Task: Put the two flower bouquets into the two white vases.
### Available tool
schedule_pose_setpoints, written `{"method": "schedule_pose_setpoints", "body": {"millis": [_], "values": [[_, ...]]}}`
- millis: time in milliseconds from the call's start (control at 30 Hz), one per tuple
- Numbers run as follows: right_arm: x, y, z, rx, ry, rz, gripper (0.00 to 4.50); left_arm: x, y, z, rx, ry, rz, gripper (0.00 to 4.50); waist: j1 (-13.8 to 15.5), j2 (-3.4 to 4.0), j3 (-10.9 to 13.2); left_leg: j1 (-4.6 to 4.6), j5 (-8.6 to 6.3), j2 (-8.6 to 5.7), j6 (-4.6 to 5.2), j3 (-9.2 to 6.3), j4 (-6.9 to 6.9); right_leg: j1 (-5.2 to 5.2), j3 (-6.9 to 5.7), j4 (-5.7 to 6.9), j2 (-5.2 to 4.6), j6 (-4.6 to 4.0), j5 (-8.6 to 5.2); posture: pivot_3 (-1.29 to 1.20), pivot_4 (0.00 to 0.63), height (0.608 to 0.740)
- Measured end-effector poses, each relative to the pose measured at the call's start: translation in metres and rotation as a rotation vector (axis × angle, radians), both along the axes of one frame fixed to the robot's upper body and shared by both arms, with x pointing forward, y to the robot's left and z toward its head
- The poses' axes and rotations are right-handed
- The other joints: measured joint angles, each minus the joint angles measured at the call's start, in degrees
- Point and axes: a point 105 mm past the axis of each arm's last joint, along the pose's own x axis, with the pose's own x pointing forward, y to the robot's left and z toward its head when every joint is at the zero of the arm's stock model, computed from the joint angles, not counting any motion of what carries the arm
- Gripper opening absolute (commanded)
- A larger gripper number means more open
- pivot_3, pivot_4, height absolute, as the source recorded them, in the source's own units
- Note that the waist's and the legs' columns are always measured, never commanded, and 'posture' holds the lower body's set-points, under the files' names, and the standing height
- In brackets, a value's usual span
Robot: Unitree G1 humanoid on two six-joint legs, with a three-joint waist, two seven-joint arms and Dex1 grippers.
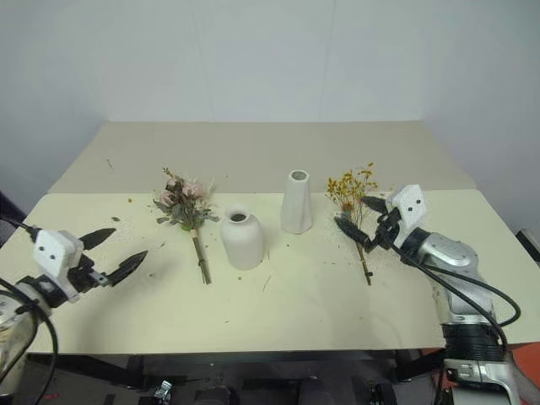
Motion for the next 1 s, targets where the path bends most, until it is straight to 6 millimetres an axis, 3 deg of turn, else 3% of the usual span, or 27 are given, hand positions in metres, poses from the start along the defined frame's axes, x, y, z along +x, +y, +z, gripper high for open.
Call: {"method": "schedule_pose_setpoints", "body": {"millis": [167,367,600,767,1000], "values": [[-0.008,0.012,-0.007,-0.032,0.056,0.053,4.50,-0.015,0.013,0.007,0.012,0.018,0.030,4.47,-0.1,-0.01,0.0,-0.01,0.00,0.00,0.00,0.01,-0.01,-0.04,0.00,0.03,-0.01,-0.17,-0.10,0.00,0.150,0.740],[-0.012,0.013,-0.005,-0.060,0.091,0.041,4.50,-0.032,-0.013,0.010,-0.010,0.074,-0.074,4.47,0.5,-0.07,0.1,-0.06,0.00,0.00,-0.01,0.01,0.01,-0.07,-0.03,0.02,-0.02,-0.05,-0.04,0.00,0.150,0.740],[-0.011,0.005,-0.006,-0.099,0.110,0.017,4.50,-0.021,-0.021,0.026,-0.006,0.029,-0.109,4.47,0.7,-0.13,0.1,-0.03,0.00,-0.02,-0.01,0.03,0.08,-0.01,-0.02,0.03,-0.03,-0.26,-0.15,0.00,0.150,0.740],[-0.012,-0.003,-0.008,-0.131,0.210,-0.016,4.50,-0.012,-0.028,0.022,-0.009,0.070,-0.161,4.47,0.5,-0.18,0.2,-0.11,0.00,0.01,0.00,0.00,0.07,-0.11,-0.05,0.05,0.02,0.05,0.02,0.00,0.150,0.740],[0.009,-0.001,0.028,-0.196,0.289,-0.135,4.50,0.011,-0.050,0.075,0.050,-0.019,-0.330,4.47,0.5,-0.16,0.6,-0.12,0.00,0.00,0.00,0.00,0.19,-0.09,-0.05,0.12,0.02,0.03,0.03,0.00,0.150,0.740]]}}
